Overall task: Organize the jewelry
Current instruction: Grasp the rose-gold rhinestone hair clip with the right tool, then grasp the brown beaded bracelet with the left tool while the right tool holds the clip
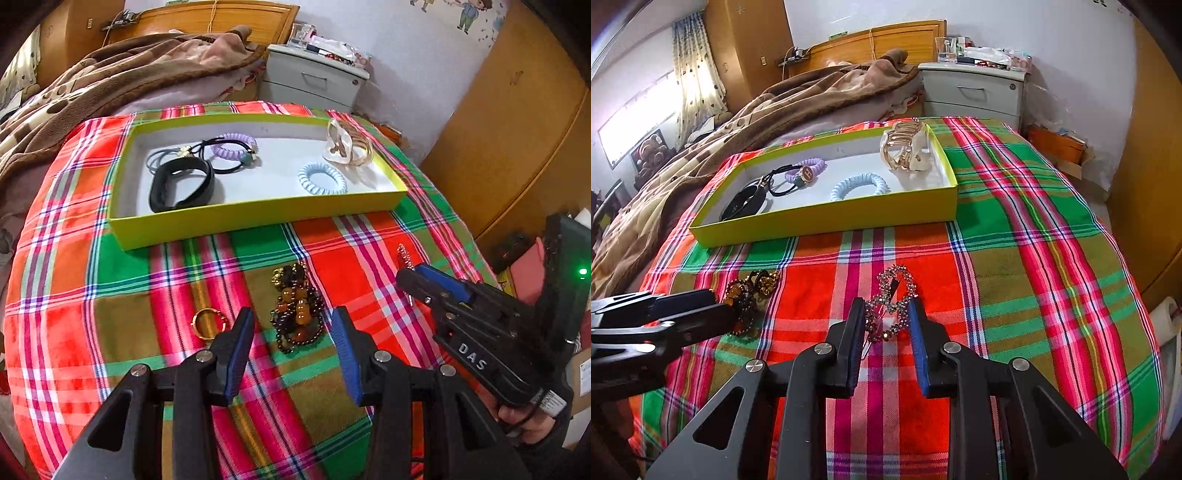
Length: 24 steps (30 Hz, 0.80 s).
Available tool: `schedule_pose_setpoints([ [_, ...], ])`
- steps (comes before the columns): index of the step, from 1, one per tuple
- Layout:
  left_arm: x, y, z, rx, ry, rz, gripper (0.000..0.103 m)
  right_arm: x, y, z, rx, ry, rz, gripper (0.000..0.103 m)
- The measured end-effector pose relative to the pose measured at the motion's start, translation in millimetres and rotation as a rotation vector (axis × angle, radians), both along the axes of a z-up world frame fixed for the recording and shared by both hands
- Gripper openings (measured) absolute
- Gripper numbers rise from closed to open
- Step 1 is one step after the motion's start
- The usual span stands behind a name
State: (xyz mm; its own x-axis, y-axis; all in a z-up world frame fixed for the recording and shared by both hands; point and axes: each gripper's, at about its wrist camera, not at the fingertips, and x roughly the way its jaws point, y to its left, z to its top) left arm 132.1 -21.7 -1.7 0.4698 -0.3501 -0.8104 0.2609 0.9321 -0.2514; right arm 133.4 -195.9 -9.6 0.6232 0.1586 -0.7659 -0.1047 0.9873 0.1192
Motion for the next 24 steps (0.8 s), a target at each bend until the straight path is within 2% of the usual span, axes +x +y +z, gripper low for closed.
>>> schedule_pose_setpoints([
  [3,0.2,-8.8,-2.6,0.075,-0.026,-0.004,0.045,-1.7,-1.4,2.3,-0.002,-0.008,-0.002,0.024],
  [5,3.3,-10.6,-6.4,0.057,-0.005,-0.007,0.045,-3.0,-3.1,3.4,0.0,-0.011,-0.005,0.024],
  [8,2.8,-16.4,-7.9,0.104,-0.023,-0.009,0.045,-3.1,-4.1,3.2,-0.001,-0.013,-0.005,0.024],
  [11,5.3,-19.5,-11.0,0.097,-0.01,-0.016,0.045,-3.1,-4.6,3.0,0.003,-0.01,-0.004,0.024],
  [17,4.8,-26.1,-10.8,0.14,-0.024,-0.012,0.045,-3.3,-4.4,2.9,0.001,-0.011,-0.002,0.024],
  [24,3.7,-24.2,-10.9,0.135,-0.024,-0.004,0.033,-3.4,-4.0,3.2,-0.002,-0.014,0.0,0.024],
])
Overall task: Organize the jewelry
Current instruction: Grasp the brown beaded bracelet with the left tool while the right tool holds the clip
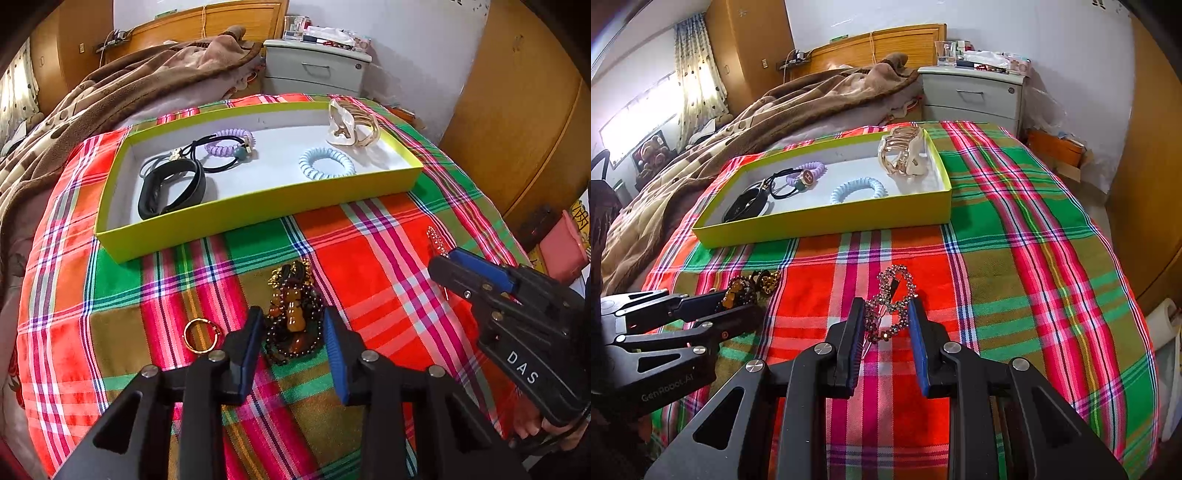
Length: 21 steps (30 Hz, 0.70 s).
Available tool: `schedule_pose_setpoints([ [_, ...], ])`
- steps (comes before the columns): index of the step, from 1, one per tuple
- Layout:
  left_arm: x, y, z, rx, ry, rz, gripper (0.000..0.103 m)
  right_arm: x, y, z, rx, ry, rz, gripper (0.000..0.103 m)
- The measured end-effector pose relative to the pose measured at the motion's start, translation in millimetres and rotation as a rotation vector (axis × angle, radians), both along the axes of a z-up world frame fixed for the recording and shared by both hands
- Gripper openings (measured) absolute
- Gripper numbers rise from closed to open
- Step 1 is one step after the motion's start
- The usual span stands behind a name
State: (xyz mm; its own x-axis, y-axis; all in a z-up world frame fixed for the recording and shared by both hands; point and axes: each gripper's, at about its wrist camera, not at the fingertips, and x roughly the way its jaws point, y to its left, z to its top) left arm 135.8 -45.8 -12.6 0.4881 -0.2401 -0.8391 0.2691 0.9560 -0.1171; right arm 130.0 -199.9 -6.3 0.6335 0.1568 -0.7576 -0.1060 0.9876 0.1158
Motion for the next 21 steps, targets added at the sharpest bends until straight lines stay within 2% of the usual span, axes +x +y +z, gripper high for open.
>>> schedule_pose_setpoints([
  [4,-0.4,1.9,0.2,-0.006,0.003,0.002,0.029,-0.7,1.3,-0.4,-0.003,-0.002,-0.003,0.024],
  [21,-8.2,11.7,16.7,-0.032,-0.038,0.019,0.028,-5.4,3.9,12.6,-0.016,-0.033,0.002,0.024],
])
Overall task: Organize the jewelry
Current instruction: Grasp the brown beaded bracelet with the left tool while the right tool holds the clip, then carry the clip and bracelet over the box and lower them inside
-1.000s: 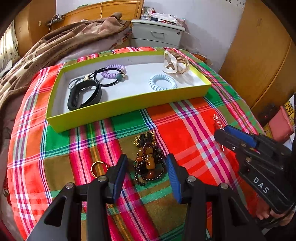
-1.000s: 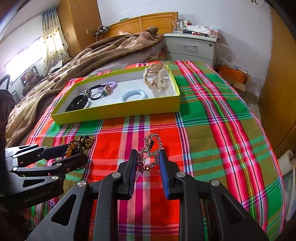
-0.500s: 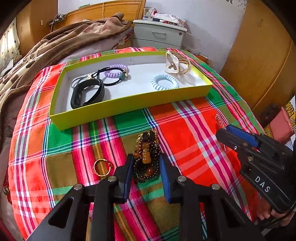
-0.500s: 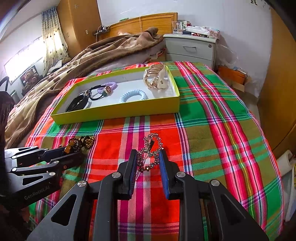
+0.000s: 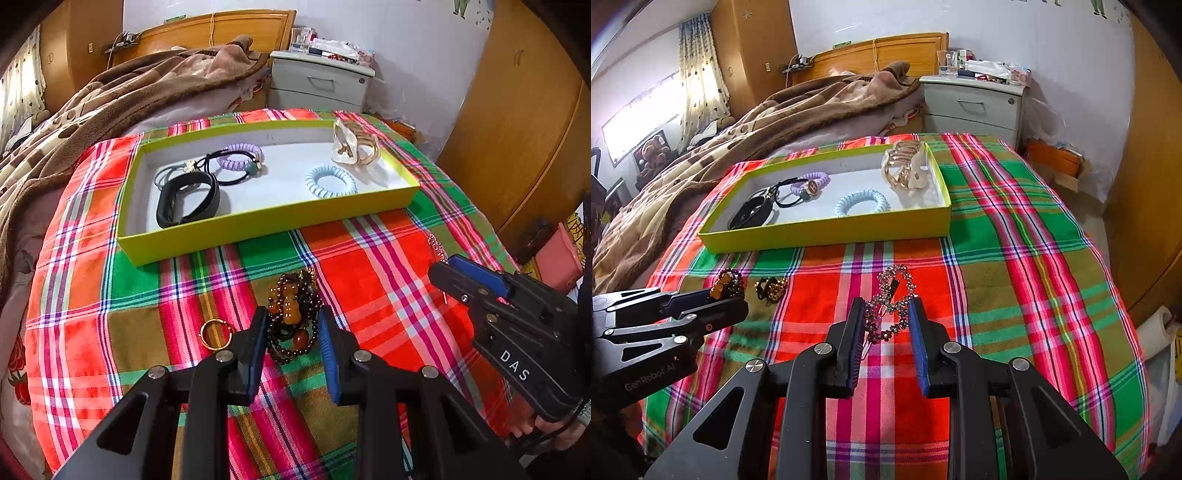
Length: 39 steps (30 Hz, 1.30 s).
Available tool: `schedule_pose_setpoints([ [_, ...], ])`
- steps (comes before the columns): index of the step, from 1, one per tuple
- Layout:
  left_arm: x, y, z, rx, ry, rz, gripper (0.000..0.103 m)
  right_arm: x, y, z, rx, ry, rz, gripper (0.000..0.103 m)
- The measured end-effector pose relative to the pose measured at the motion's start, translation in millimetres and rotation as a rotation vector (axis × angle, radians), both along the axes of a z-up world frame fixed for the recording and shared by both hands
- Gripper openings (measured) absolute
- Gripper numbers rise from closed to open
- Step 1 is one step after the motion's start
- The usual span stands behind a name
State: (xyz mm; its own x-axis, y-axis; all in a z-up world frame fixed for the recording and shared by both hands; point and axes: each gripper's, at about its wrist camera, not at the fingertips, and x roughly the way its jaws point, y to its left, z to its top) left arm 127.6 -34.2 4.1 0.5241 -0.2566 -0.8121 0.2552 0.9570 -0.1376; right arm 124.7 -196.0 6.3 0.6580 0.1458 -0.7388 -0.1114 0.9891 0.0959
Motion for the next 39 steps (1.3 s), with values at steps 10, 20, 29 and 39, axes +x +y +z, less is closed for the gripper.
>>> schedule_pose_setpoints([
  [10,-4.7,20.1,17.3,-0.077,-0.03,0.007,0.028,-1.3,-0.3,9.5,0.002,-0.022,-0.007,0.024],
  [20,-4.7,40.8,18.0,-0.104,-0.021,0.045,0.028,-0.6,2.2,13.8,0.004,-0.028,0.005,0.024],
  [29,12.1,49.0,32.8,-0.101,-0.055,0.057,0.028,14.1,12.6,26.4,0.004,-0.059,0.039,0.024],
  [39,42.3,45.5,40.0,-0.104,-0.07,0.042,0.028,50.0,26.3,35.4,0.0,-0.071,0.08,0.024],
])
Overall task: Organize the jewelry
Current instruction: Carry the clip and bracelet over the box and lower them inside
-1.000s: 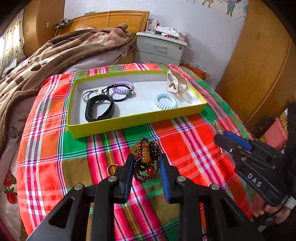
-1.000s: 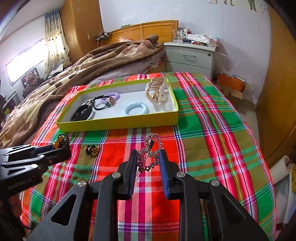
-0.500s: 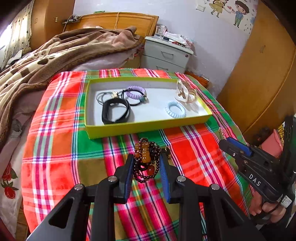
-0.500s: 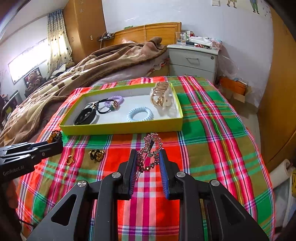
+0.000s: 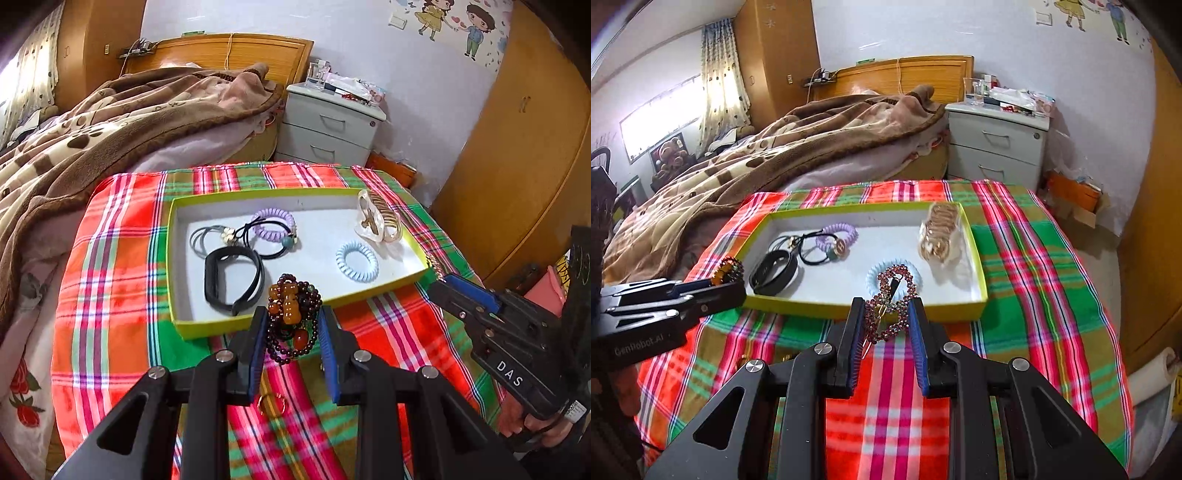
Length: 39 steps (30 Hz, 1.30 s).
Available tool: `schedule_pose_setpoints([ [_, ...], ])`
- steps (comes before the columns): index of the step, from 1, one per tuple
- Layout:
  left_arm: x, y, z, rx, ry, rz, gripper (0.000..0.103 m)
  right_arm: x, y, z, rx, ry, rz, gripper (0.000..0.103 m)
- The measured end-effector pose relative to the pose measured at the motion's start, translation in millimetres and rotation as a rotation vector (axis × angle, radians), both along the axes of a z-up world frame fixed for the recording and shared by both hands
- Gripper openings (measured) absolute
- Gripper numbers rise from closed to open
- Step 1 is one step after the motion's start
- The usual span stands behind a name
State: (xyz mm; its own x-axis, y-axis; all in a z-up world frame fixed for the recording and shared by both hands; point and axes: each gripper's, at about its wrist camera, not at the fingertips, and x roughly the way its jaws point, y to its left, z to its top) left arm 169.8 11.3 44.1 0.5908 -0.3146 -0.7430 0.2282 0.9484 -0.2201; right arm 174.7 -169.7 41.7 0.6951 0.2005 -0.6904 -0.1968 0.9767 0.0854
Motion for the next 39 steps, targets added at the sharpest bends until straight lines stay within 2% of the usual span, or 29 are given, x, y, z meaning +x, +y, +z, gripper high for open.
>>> schedule_pose_setpoints([
  [14,35.1,-11.6,-4.2,-0.015,0.013,-0.01,0.028,62.8,12.0,5.5,-0.013,0.024,0.068,0.024],
  [25,63.2,-19.5,-23.8,0.002,0.056,-0.004,0.028,131.1,19.4,-13.2,0.009,0.15,0.152,0.024],
  [39,80.1,-33.1,-37.7,0.025,0.089,-0.024,0.028,161.5,36.1,-38.8,-0.074,0.23,0.186,0.024],
])
